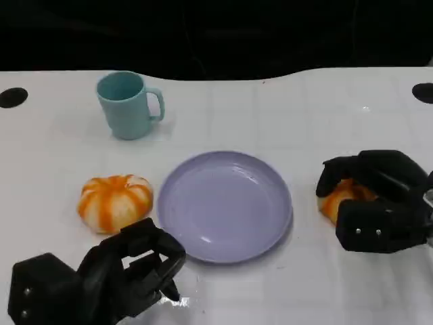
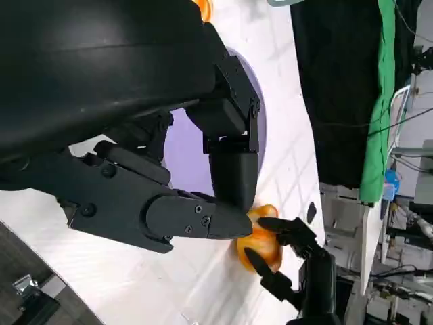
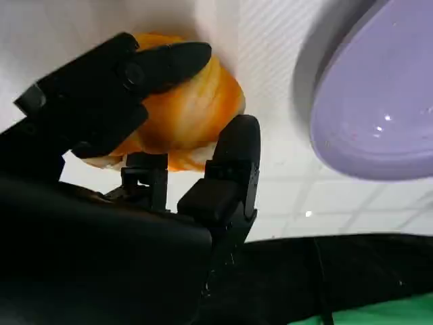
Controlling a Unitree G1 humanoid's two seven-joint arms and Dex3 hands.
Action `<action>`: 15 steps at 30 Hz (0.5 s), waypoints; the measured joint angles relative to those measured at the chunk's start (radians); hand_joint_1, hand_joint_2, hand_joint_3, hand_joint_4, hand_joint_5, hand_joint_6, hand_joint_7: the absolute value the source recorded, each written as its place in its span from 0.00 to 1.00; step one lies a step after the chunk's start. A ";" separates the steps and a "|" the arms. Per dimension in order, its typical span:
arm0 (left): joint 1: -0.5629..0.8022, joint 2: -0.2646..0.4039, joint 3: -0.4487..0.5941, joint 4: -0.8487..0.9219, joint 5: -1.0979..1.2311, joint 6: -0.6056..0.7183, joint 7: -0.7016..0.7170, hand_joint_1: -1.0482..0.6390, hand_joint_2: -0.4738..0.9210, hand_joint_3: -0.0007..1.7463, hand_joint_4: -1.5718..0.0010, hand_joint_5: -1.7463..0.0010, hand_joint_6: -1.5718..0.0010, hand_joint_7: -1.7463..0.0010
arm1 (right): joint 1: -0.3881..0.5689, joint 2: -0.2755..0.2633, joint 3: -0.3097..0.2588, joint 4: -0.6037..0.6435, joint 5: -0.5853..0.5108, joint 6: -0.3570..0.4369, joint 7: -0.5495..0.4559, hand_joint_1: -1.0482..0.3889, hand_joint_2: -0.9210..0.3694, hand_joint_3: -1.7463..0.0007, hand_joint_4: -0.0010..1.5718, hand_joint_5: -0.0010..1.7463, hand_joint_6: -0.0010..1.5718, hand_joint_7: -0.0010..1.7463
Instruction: Grasp the bread from the table and place it into the plate.
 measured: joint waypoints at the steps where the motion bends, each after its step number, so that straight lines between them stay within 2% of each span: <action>1: 0.000 0.000 0.000 -0.001 0.000 0.000 0.000 0.31 0.96 0.19 0.54 0.00 0.53 0.21 | -0.004 0.000 0.004 0.009 -0.009 -0.005 -0.029 0.74 0.34 0.44 0.53 1.00 0.50 0.89; 8: 0.000 0.000 -0.001 -0.002 0.000 0.000 0.000 0.32 0.96 0.19 0.53 0.00 0.53 0.21 | -0.021 0.014 0.011 0.056 -0.013 -0.043 -0.158 0.77 0.41 0.37 0.56 1.00 0.52 0.86; 12: 0.000 0.000 -0.001 -0.002 0.000 0.001 0.000 0.32 0.97 0.20 0.54 0.00 0.53 0.21 | -0.034 0.022 0.010 0.078 -0.012 -0.070 -0.198 0.81 0.41 0.38 0.58 1.00 0.46 0.97; 15: 0.000 0.000 -0.002 -0.002 0.000 0.002 0.000 0.32 0.97 0.20 0.54 0.00 0.53 0.21 | -0.049 0.023 0.004 0.080 -0.008 -0.093 -0.222 0.83 0.42 0.39 0.59 1.00 0.46 1.00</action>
